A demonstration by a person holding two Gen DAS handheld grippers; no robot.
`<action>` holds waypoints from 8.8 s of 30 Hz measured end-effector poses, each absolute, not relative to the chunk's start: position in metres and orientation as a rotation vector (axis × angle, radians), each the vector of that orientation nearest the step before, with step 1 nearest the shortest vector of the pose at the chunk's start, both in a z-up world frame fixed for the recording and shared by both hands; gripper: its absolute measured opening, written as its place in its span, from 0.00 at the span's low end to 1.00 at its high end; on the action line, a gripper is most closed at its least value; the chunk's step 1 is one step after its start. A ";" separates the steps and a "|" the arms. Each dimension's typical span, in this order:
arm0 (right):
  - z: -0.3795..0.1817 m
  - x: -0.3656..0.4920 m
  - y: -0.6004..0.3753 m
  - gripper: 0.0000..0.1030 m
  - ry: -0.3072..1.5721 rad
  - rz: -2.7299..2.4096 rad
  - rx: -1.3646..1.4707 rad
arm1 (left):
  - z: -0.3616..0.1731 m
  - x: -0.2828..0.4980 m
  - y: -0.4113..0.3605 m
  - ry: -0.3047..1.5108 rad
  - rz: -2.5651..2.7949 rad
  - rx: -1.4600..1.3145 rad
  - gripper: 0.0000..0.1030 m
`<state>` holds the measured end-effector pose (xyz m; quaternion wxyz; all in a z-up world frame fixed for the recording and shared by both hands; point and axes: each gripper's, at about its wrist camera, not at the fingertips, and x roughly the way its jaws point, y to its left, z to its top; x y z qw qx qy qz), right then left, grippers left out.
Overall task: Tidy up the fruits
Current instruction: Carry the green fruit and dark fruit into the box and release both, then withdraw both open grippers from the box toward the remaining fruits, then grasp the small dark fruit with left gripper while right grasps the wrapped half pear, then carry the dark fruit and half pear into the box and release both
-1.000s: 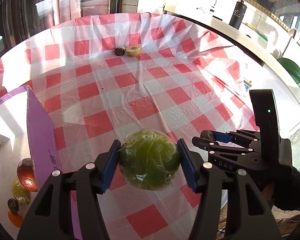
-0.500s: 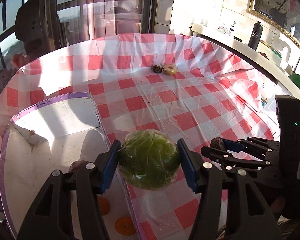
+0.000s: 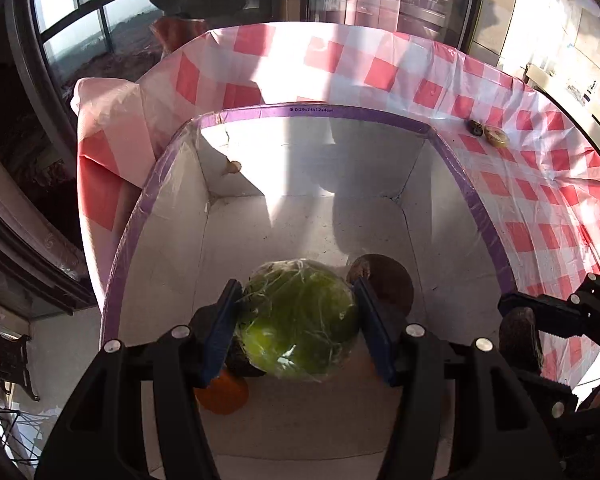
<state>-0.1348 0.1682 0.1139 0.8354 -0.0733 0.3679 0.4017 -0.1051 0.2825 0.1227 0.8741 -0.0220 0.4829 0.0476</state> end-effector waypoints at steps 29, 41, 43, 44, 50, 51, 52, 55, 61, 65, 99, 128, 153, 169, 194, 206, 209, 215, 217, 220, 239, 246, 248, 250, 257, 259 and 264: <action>0.068 -0.149 0.212 0.49 0.910 0.919 -0.346 | 0.098 -0.094 0.307 1.093 0.162 -0.044 0.78; 0.068 -0.157 0.213 0.69 0.883 0.950 -0.329 | 0.099 -0.099 0.313 1.087 0.197 -0.074 0.87; 0.069 -0.157 0.213 0.70 0.880 0.951 -0.319 | 0.099 -0.099 0.313 1.091 0.198 -0.075 0.88; 0.068 -0.157 0.214 0.70 0.878 0.950 -0.317 | 0.098 -0.099 0.313 1.094 0.197 -0.075 0.88; 0.067 -0.158 0.216 0.73 0.869 0.948 -0.308 | 0.096 -0.104 0.314 1.102 0.186 -0.086 0.89; 0.067 -0.159 0.216 0.73 0.868 0.948 -0.309 | 0.095 -0.104 0.314 1.103 0.183 -0.091 0.90; 0.067 -0.158 0.216 0.73 0.866 0.948 -0.305 | 0.095 -0.104 0.315 1.106 0.181 -0.096 0.90; 0.069 -0.157 0.213 0.72 0.863 0.959 -0.270 | 0.094 -0.102 0.316 1.110 0.184 -0.100 0.91; 0.085 -0.153 0.187 0.72 0.811 0.978 -0.125 | 0.091 -0.099 0.315 1.126 0.193 -0.080 0.92; 0.085 -0.141 0.160 0.72 0.832 0.949 0.015 | 0.089 -0.098 0.313 1.135 0.204 -0.060 0.92; -0.053 0.111 -0.147 0.84 1.012 0.156 0.160 | 0.072 0.016 0.025 1.099 0.015 -0.003 0.97; -0.062 0.194 -0.229 0.60 0.803 0.143 0.321 | -0.006 0.205 -0.042 1.097 0.069 0.092 0.96; -0.061 0.185 -0.261 0.61 0.825 0.132 0.431 | 0.018 0.244 -0.071 0.988 -0.136 0.012 0.39; -0.042 0.081 -0.182 0.60 0.902 0.164 0.269 | 0.035 -0.042 -0.022 1.209 -0.194 -0.084 0.39; -0.026 -0.100 -0.123 0.60 1.079 0.117 0.260 | 0.110 -0.089 0.025 1.008 -0.371 0.089 0.39; 0.002 -0.110 -0.082 0.61 1.024 0.123 0.275 | 0.147 -0.091 0.068 0.873 -0.396 0.093 0.39; 0.019 -0.106 -0.064 0.61 0.985 0.153 0.266 | 0.153 -0.088 0.090 0.850 -0.374 0.059 0.39; 0.054 -0.101 -0.013 0.61 0.919 0.260 0.239 | 0.165 -0.091 0.145 0.802 -0.295 0.001 0.39; 0.066 -0.100 0.007 0.61 0.893 0.302 0.214 | 0.167 -0.095 0.168 0.793 -0.256 -0.019 0.39; 0.084 -0.097 0.039 0.61 0.855 0.375 0.175 | 0.164 -0.102 0.202 0.797 -0.193 -0.046 0.39; 0.089 -0.117 0.204 0.61 0.859 0.820 -0.183 | 0.100 -0.134 0.323 1.003 0.107 -0.183 0.39; 0.074 -0.119 0.213 0.61 0.886 0.839 -0.258 | 0.093 -0.128 0.326 1.030 0.125 -0.169 0.39; 0.073 -0.120 0.214 0.61 0.890 0.838 -0.283 | 0.092 -0.129 0.329 1.032 0.136 -0.191 0.39; 0.072 -0.121 0.215 0.61 0.896 0.832 -0.300 | 0.092 -0.127 0.329 1.036 0.143 -0.196 0.40; 0.068 -0.124 0.216 0.64 0.912 0.814 -0.356 | 0.095 -0.124 0.326 1.048 0.129 -0.197 0.52; 0.068 -0.126 0.217 0.71 0.911 0.828 -0.356 | 0.095 -0.124 0.322 1.054 0.110 -0.187 0.60; 0.069 -0.130 0.218 0.76 0.910 0.821 -0.384 | 0.097 -0.122 0.313 1.066 0.084 -0.177 0.73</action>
